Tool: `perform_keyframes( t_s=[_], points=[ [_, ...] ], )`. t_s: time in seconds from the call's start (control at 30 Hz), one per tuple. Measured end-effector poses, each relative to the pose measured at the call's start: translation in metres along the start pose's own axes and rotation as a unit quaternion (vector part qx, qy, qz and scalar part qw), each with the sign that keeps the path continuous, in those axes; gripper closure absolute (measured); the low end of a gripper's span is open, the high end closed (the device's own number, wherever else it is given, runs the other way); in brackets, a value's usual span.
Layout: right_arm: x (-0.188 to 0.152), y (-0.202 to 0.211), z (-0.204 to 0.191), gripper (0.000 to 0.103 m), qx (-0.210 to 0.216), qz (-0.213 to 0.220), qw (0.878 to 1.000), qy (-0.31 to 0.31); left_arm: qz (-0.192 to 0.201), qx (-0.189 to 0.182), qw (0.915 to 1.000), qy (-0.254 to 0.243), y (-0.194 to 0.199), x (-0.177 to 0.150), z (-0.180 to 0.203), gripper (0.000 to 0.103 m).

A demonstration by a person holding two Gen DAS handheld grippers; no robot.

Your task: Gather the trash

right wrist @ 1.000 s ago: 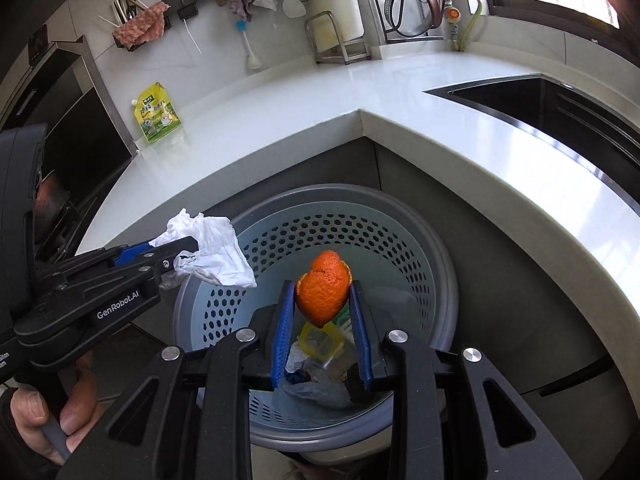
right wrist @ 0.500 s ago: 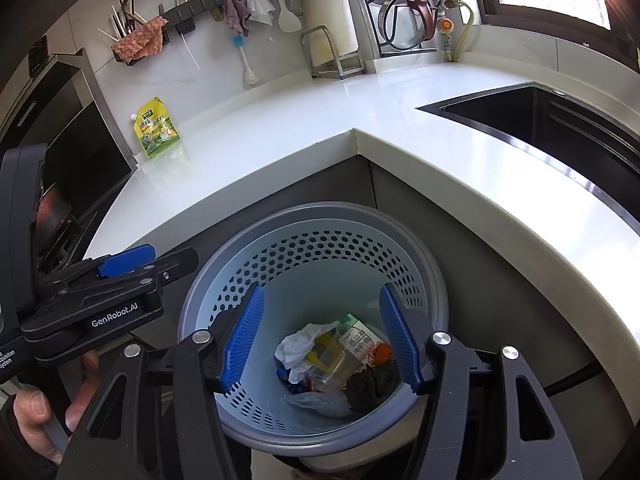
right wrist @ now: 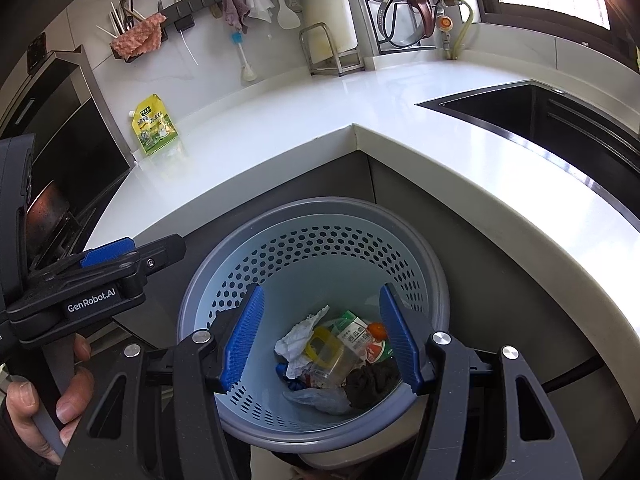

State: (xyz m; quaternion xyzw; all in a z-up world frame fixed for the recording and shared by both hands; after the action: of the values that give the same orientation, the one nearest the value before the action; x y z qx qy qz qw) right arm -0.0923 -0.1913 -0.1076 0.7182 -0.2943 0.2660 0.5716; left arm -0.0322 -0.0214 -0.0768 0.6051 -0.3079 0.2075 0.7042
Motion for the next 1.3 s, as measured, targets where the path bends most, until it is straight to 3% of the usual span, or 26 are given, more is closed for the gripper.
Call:
perform_keyframes(
  t_s=[0.33, 0.8, 1.3],
  points=[
    [-0.0001, 0.0016, -0.0008, 0.041, -0.002, 0.002, 1.0, -0.003, 0.007, 0.003, 1.0, 0.004, 0.0046, -0.0002, -0.0043, 0.008],
    [0.0014, 0.0023, -0.0017, 0.034, -0.015, 0.006, 1.0, -0.008, 0.004, 0.019, 0.9998, 0.011, 0.0038, 0.0014, -0.0094, 0.007],
    [0.0025, 0.004, -0.0007, 0.034, -0.017, 0.009, 1.0, -0.014, 0.001, 0.031, 0.9994, 0.011, 0.0037, -0.0008, -0.01, 0.006]
  ],
)
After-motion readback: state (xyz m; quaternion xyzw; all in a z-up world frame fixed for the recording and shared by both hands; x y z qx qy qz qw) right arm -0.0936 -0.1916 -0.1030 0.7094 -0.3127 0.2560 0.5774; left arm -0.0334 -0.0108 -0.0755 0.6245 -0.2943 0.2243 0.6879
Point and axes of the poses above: each gripper's, at about its wrist camera, not at the fingertips, and y roughly against the way its jaws point, z to its right, x to its top, the point moved 3 cm from there along -y, roughly the way its jaws point, and after that the axes turned 5 degrees about y, right-handed, at the moved point
